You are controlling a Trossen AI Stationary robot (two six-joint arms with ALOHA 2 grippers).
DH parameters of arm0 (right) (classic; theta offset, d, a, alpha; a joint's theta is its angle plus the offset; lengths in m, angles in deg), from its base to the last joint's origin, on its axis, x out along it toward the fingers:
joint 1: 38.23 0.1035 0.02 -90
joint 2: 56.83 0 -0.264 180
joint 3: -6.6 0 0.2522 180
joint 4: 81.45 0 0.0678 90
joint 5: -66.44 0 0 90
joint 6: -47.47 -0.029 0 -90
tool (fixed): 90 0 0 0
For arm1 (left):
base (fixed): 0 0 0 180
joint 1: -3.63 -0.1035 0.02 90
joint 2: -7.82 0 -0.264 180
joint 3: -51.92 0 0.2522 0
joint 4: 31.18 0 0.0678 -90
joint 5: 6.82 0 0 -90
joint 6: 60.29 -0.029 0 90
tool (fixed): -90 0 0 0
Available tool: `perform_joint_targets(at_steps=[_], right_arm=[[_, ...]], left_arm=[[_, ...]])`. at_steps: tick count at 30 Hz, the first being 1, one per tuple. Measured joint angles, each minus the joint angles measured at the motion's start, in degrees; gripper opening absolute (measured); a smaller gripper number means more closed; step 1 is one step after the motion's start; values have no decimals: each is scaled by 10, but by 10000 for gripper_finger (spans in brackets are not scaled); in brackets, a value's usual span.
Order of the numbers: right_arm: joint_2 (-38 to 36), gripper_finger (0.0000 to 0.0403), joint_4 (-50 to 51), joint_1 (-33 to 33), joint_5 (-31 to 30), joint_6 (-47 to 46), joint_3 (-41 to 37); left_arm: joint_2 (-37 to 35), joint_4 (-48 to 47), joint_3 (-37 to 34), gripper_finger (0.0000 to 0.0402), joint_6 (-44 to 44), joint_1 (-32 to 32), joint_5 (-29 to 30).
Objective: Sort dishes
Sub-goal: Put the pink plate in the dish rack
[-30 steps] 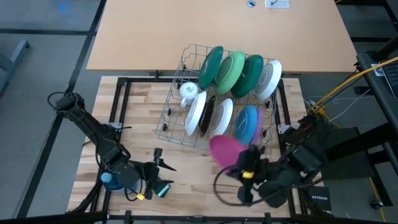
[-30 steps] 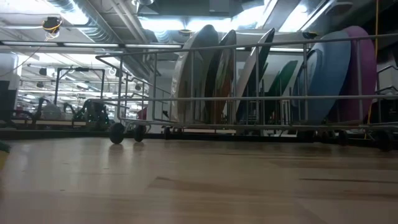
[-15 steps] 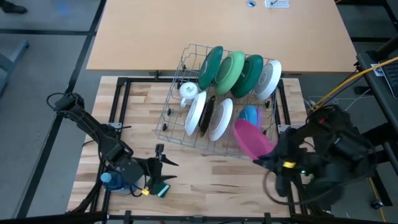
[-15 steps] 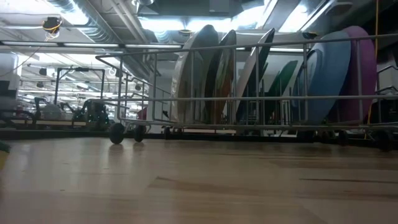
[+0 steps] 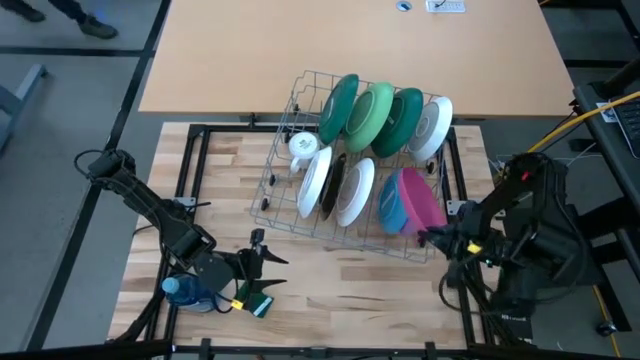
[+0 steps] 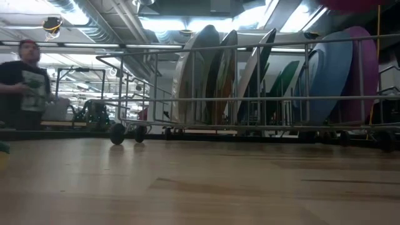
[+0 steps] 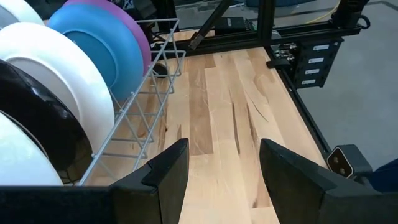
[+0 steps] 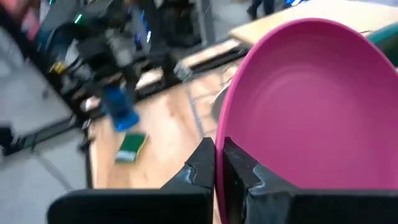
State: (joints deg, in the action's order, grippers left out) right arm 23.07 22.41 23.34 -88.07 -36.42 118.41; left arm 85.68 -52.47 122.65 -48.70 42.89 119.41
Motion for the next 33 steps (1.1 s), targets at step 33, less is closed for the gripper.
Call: perform_joint_targets(at_steps=[33], right_arm=[[-88, 8, -243, -115, -212, -358, -239]], left_arm=[[0, 0, 0, 184, 17, 0, 0]])
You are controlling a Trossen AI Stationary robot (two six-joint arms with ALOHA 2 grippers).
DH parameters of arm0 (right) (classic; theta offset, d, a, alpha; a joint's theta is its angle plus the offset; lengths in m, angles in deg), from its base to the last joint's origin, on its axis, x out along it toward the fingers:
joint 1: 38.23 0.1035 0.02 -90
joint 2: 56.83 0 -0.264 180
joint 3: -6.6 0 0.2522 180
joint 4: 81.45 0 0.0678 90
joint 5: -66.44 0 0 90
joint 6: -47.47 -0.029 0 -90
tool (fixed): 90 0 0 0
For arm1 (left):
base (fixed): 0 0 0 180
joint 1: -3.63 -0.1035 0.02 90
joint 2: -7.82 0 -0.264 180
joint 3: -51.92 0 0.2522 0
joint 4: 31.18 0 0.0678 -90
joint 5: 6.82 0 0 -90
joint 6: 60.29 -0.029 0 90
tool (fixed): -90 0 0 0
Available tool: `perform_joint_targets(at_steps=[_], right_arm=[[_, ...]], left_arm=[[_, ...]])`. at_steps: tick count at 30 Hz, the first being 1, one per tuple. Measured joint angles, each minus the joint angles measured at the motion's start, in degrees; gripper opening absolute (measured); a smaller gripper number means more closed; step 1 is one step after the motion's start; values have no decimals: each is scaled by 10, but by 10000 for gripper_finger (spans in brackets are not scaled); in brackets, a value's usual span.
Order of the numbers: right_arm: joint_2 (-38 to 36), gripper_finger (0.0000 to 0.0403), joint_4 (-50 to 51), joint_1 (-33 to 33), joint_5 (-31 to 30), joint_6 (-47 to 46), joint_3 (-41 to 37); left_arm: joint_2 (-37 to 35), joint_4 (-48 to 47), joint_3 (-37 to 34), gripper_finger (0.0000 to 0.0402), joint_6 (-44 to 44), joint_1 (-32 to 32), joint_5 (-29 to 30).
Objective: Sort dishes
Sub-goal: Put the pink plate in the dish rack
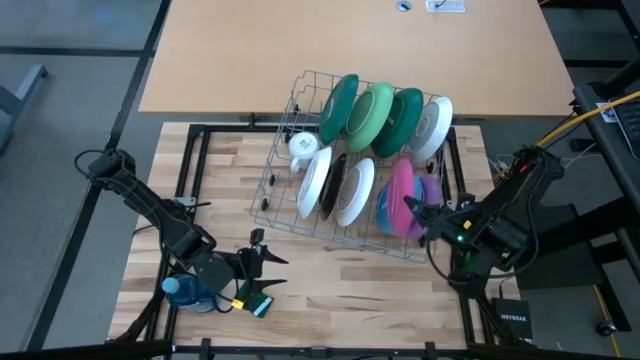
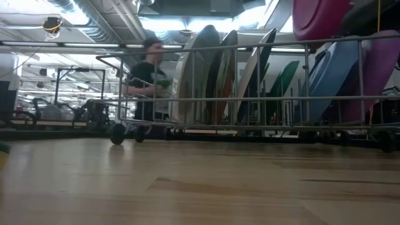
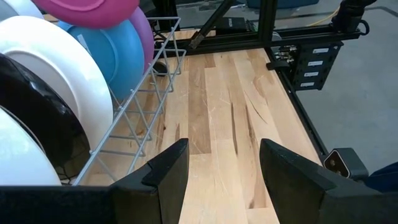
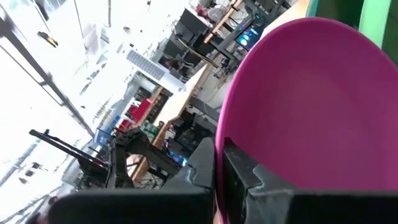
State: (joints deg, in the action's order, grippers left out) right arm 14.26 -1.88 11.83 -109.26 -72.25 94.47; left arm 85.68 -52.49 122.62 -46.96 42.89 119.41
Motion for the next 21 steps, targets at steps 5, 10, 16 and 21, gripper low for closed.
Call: perform_joint_targets(at_steps=[5, 10, 16, 21], right_arm=[[0, 8, -61, 0, -23, 1, -44], [5, 8, -132, -28, -27, 0, -94], [15, 8, -200, -74, -32, 0, -136], [26, 8, -224, -97, -38, 2, -139]], left_arm=[[0, 0, 0, 184, -2, 0, 0], [0, 0, 0, 184, -2, 0, 0], [0, 0, 0, 184, 0, 0, 0], [0, 0, 0, 184, 0, 0, 0]])
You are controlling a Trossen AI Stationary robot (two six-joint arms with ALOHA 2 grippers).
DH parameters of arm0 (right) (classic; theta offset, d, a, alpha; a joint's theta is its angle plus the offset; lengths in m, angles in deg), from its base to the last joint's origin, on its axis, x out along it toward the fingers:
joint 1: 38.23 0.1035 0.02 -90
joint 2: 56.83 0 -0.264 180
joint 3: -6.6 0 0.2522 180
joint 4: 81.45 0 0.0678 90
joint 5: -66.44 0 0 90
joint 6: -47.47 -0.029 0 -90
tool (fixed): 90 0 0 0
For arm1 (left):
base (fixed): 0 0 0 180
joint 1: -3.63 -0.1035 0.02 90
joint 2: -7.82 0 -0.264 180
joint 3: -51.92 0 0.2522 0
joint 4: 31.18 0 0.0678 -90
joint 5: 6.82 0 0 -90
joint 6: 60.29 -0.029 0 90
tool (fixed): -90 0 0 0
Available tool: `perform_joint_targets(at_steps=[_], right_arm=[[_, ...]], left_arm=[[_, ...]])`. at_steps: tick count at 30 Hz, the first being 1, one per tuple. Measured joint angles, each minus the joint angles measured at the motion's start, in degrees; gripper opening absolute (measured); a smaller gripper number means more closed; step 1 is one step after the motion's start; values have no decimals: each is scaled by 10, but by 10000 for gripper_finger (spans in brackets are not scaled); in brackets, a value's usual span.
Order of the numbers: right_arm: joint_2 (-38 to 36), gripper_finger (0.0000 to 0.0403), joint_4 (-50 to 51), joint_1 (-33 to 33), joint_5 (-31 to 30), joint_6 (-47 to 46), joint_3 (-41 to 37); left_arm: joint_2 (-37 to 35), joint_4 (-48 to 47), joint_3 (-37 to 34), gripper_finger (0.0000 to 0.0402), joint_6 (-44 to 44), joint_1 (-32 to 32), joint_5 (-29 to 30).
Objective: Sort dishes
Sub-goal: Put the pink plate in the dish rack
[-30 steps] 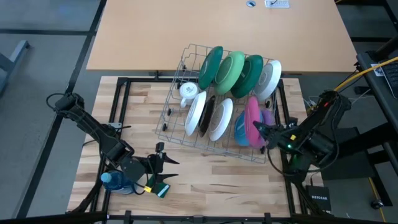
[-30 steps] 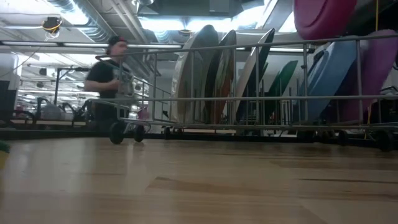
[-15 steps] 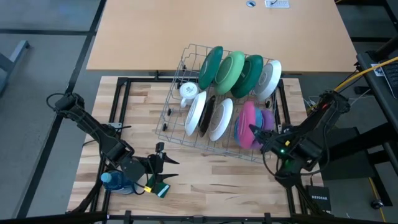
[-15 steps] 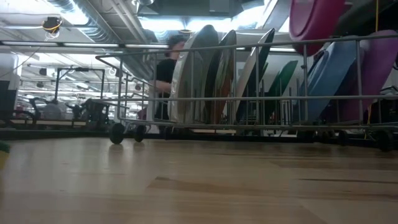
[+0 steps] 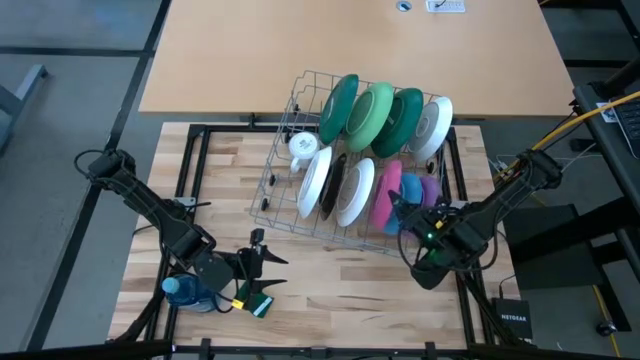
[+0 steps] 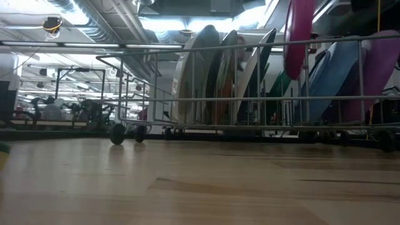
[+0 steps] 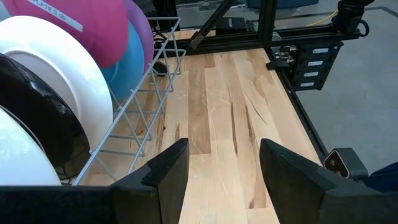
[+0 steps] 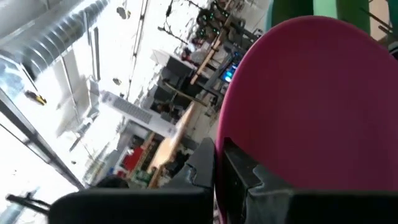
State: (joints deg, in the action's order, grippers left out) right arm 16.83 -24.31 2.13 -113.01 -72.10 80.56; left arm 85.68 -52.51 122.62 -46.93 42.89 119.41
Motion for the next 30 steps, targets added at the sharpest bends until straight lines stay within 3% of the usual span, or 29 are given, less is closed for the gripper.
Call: perform_joint_targets(at_steps=[26, 30], right_arm=[[50, 8, -110, -3, -7, 3, 0], [50, 8, -151, -3, -6, 39, 0]], left_arm=[[0, -31, 0, 184, 0, 0, 0], [0, -40, 0, 184, 1, 0, 0]])
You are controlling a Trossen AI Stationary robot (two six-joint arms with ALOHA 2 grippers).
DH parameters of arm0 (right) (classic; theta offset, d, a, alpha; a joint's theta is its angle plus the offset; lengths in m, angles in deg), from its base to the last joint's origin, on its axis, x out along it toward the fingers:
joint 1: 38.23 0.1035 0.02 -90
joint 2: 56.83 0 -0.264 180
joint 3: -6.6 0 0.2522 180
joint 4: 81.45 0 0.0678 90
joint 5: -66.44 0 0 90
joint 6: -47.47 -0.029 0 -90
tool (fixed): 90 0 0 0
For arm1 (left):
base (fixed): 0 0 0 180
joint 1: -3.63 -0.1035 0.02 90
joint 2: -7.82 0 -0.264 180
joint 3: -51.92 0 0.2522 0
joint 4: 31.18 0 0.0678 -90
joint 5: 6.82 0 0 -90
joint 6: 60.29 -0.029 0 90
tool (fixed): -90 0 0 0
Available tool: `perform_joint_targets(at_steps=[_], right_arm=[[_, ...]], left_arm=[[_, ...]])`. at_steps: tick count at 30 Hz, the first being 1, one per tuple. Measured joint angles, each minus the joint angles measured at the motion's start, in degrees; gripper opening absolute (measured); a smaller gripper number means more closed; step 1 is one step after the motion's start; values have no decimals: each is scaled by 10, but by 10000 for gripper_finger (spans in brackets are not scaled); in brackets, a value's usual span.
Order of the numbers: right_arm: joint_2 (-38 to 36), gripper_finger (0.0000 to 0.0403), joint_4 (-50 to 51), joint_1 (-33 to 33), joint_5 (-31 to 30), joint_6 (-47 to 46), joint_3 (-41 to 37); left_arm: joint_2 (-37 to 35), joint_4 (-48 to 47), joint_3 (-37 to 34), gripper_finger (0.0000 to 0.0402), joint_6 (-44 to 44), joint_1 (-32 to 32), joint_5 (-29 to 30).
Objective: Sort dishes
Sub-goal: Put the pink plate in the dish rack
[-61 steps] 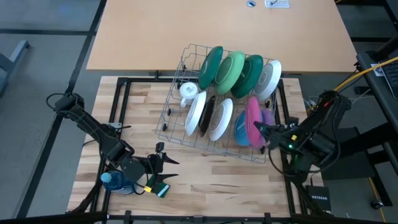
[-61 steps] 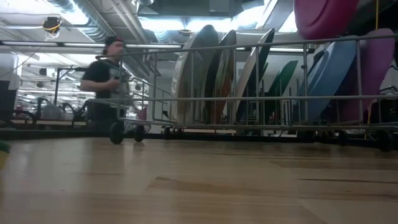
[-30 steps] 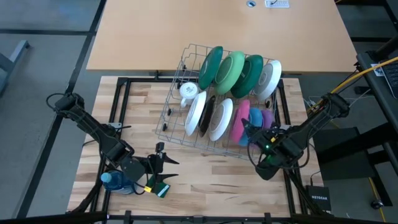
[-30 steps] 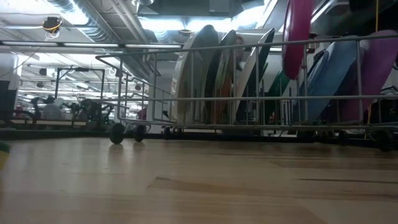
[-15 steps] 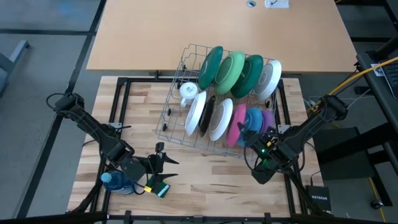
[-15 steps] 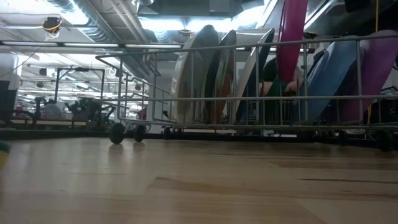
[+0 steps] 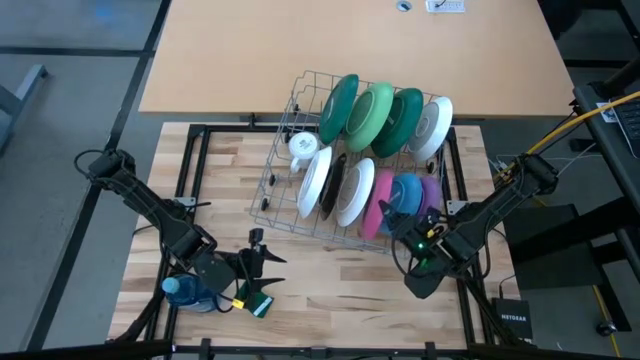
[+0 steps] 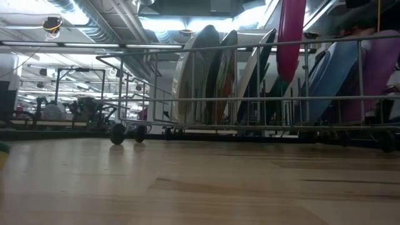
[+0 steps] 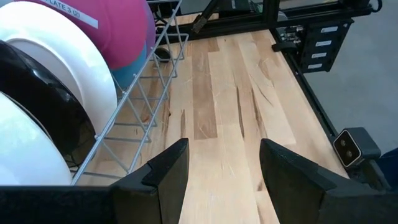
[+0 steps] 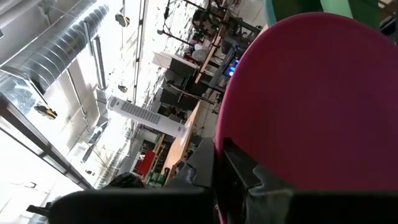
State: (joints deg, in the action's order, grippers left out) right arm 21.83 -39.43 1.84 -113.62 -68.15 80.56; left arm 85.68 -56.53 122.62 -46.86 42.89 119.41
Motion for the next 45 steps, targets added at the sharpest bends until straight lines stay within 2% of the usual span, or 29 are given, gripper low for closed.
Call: perform_joint_targets(at_steps=[4, 10, 22, 30, 36, 45], right_arm=[[0, 8, -41, 0, 9, 42, 0], [0, 8, -43, -9, 11, 47, 0], [0, 8, -62, -91, 25, 59, 0], [0, 8, -134, -75, 46, 133, 0], [0, 8, -223, -55, 59, 230, 1], [0, 8, -206, -71, 97, 272, 1]], left_arm=[[0, 0, 0, 184, 1, 0, 0], [0, 1, 0, 184, -3, 0, 0], [0, 0, 0, 184, -3, 0, 0], [0, -1, 0, 184, -3, 0, 0], [0, -4, 0, 184, -3, 0, 0], [0, -21, 0, 184, 12, 0, 0]])
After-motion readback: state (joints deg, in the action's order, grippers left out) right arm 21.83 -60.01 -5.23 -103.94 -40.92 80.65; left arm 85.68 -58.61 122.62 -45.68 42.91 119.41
